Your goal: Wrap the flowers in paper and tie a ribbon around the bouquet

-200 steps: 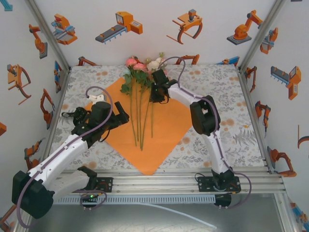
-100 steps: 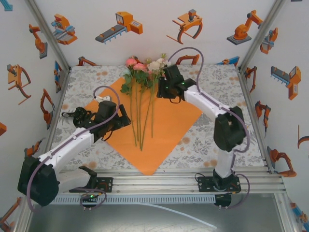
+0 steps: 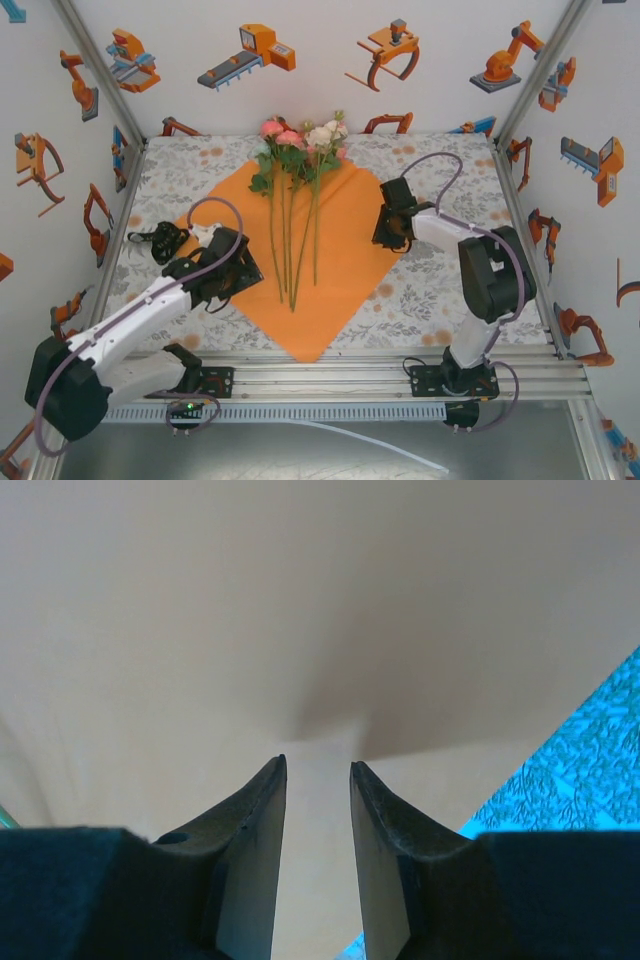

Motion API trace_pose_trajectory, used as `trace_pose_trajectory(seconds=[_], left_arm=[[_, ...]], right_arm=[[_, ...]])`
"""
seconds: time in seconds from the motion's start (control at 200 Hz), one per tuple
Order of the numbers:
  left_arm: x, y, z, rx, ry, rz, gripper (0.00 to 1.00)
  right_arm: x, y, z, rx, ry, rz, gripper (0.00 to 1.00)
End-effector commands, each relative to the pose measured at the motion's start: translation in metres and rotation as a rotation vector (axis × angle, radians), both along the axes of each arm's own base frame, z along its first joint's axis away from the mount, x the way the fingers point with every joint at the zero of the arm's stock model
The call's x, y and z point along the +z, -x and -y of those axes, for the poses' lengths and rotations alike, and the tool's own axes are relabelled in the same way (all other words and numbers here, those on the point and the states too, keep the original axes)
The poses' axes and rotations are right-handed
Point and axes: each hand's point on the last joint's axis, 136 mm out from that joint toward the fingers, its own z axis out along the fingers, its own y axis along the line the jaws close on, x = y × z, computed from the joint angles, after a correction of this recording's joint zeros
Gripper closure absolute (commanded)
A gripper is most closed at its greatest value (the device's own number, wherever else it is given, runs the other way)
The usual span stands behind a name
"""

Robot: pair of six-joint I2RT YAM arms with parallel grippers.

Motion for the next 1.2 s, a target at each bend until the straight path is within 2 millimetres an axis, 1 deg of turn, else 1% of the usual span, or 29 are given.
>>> trace_pose_trajectory(seconds=[0.0, 0.055, 0.11, 0.2, 0.27, 0.33, 0.395, 0.451, 0.511, 0.561, 0.636, 0.706, 0.736, 0.741, 0.746, 0.751, 0.766, 0.796, 0.826, 0.916, 0.976, 1.041, 1.081, 1.096, 1.106, 1.126, 1.141, 1.146, 1.191], left_arm=[[-0.030, 0.047, -0.046, 0.224, -0.050, -0.135, 0.39], [-0.038, 0.052, -0.048, 0.237, -0.025, -0.137, 0.38], [-0.044, 0.053, -0.045, 0.236, 0.012, -0.125, 0.35], [-0.048, 0.043, -0.033, 0.187, 0.077, -0.068, 0.31], [-0.049, 0.037, -0.026, 0.175, 0.110, -0.043, 0.31], [-0.052, 0.035, -0.026, 0.187, 0.114, -0.048, 0.31], [-0.057, 0.036, -0.030, 0.216, 0.101, -0.075, 0.34], [-0.063, 0.036, -0.026, 0.216, 0.127, -0.094, 0.36], [-0.067, 0.032, -0.017, 0.203, 0.183, -0.099, 0.42], [-0.071, 0.032, -0.009, 0.199, 0.223, -0.116, 0.49], [-0.077, 0.036, -0.003, 0.205, 0.261, -0.160, 0.60], [-0.079, 0.039, 0.002, 0.209, 0.292, -0.186, 0.69], [-0.077, 0.039, 0.004, 0.212, 0.308, -0.190, 0.71], [-0.078, 0.040, 0.004, 0.212, 0.309, -0.191, 0.71], [-0.077, 0.040, 0.004, 0.212, 0.313, -0.192, 0.71], [-0.077, 0.040, 0.005, 0.212, 0.316, -0.192, 0.71], [-0.076, 0.040, 0.006, 0.211, 0.323, -0.192, 0.72], [-0.074, 0.040, 0.008, 0.210, 0.337, -0.192, 0.73], [-0.073, 0.040, 0.009, 0.208, 0.348, -0.194, 0.74], [-0.070, 0.039, 0.017, 0.200, 0.383, -0.212, 0.80], [-0.067, 0.035, 0.026, 0.184, 0.413, -0.223, 0.88], [-0.065, 0.031, 0.036, 0.172, 0.449, -0.239, 1.00], [-0.064, 0.028, 0.042, 0.173, 0.476, -0.251, 1.00], [-0.063, 0.027, 0.044, 0.177, 0.488, -0.255, 1.00], [-0.063, 0.027, 0.045, 0.178, 0.494, -0.260, 1.00], [-0.062, 0.025, 0.047, 0.185, 0.513, -0.266, 1.00], [-0.062, 0.024, 0.049, 0.191, 0.527, -0.272, 1.00], [-0.062, 0.023, 0.050, 0.191, 0.532, -0.272, 1.00], [-0.059, 0.019, 0.056, 0.207, 0.581, -0.283, 1.00]], right_arm=[[-0.005, -0.019, 0.004, -0.042, -0.051, 0.038, 0.68], [-0.011, -0.024, 0.007, -0.048, -0.065, 0.026, 0.68], [-0.016, -0.029, 0.010, -0.049, -0.066, 0.020, 0.68], [-0.016, -0.041, 0.016, -0.052, -0.067, 0.028, 0.68], [-0.011, -0.051, 0.019, -0.046, -0.081, 0.037, 0.68], [0.000, -0.056, 0.018, -0.036, -0.093, 0.058, 0.68], [0.022, -0.058, 0.018, -0.025, -0.103, 0.103, 0.68], [0.039, -0.054, 0.015, -0.016, -0.128, 0.130, 0.66], [0.057, -0.046, 0.009, 0.003, -0.178, 0.159, 0.64], [0.074, -0.036, 0.006, 0.018, -0.216, 0.186, 0.62], [0.088, -0.016, 0.003, 0.039, -0.237, 0.218, 0.59], [0.100, 0.012, -0.004, 0.107, -0.237, 0.263, 0.54], [0.103, 0.022, -0.008, 0.147, -0.227, 0.277, 0.49], [0.103, 0.025, -0.009, 0.156, -0.223, 0.280, 0.46], [0.104, 0.028, -0.011, 0.173, -0.218, 0.287, 0.40], [0.103, 0.031, -0.012, 0.182, -0.215, 0.285, 0.37], [0.106, 0.037, -0.015, 0.215, -0.203, 0.301, 0.34], [0.109, 0.051, -0.020, 0.277, -0.171, 0.325, 0.25], [0.111, 0.063, -0.025, 0.334, -0.133, 0.343, 0.21], [0.118, 0.100, -0.044, 0.526, -0.051, 0.404, 0.22], [0.120, 0.119, -0.055, 0.618, -0.022, 0.431, 0.24], [0.119, 0.142, -0.069, 0.739, 0.028, 0.472, 0.27], [0.117, 0.154, -0.076, 0.814, 0.059, 0.498, 0.27], [0.114, 0.163, -0.082, 0.864, 0.071, 0.508, 0.27], [0.114, 0.164, -0.082, 0.873, 0.074, 0.512, 0.27], [0.111, 0.176, -0.090, 0.942, 0.079, 0.526, 0.27], [0.110, 0.180, -0.091, 0.966, 0.081, 0.532, 0.27], [0.108, 0.186, -0.094, 0.995, 0.083, 0.537, 0.26], [0.100, 0.206, -0.103, 1.115, 0.098, 0.559, 0.26]])
